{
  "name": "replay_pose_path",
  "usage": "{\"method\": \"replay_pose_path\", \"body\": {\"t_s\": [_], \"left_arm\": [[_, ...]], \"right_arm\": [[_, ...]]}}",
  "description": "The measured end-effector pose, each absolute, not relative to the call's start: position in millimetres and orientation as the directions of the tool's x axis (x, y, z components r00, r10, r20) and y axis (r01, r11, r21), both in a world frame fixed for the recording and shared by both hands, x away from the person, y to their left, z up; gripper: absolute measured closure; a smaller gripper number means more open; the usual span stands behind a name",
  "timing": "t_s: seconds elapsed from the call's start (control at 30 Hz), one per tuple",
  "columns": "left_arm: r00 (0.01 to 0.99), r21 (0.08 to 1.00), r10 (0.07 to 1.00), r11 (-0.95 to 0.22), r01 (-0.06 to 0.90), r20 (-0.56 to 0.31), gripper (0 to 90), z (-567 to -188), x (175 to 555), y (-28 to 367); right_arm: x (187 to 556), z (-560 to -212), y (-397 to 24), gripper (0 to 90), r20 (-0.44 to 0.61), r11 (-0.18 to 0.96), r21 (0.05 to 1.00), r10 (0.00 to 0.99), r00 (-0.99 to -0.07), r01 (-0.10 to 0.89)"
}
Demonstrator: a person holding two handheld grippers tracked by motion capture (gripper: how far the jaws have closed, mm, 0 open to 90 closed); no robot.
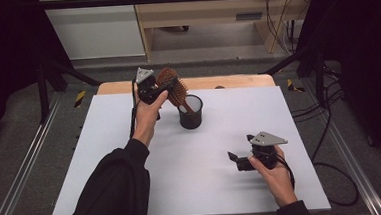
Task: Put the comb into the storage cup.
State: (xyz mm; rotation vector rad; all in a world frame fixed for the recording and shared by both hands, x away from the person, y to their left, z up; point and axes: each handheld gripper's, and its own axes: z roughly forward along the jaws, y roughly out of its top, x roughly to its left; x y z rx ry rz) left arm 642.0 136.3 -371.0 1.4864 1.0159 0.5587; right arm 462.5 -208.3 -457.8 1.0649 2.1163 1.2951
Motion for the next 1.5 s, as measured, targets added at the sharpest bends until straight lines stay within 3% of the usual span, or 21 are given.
{"method": "replay_pose_path", "body": {"t_s": [0.43, 1.03, 1.5], "left_arm": [[0.496, 0.957, 0.841, 0.080, 0.279, -0.215, 30.0, -370.7, 642.0, 137.9], [0.494, 0.956, 0.842, 0.079, 0.283, -0.216, 8.2, -370.4, 637.5, 135.3], [0.498, 0.960, 0.843, 0.071, 0.269, -0.202, 3.5, -368.3, 634.1, 135.6]], "right_arm": [[462.2, -458.0, -207.5, 4.8, 0.020, 0.274, 0.882, 0.791, -0.611, 0.384], [462.3, -458.2, -207.0, 4.8, 0.017, 0.279, 0.881, 0.790, -0.613, 0.383], [462.1, -458.1, -207.0, 4.7, 0.017, 0.278, 0.881, 0.790, -0.613, 0.383]]}}
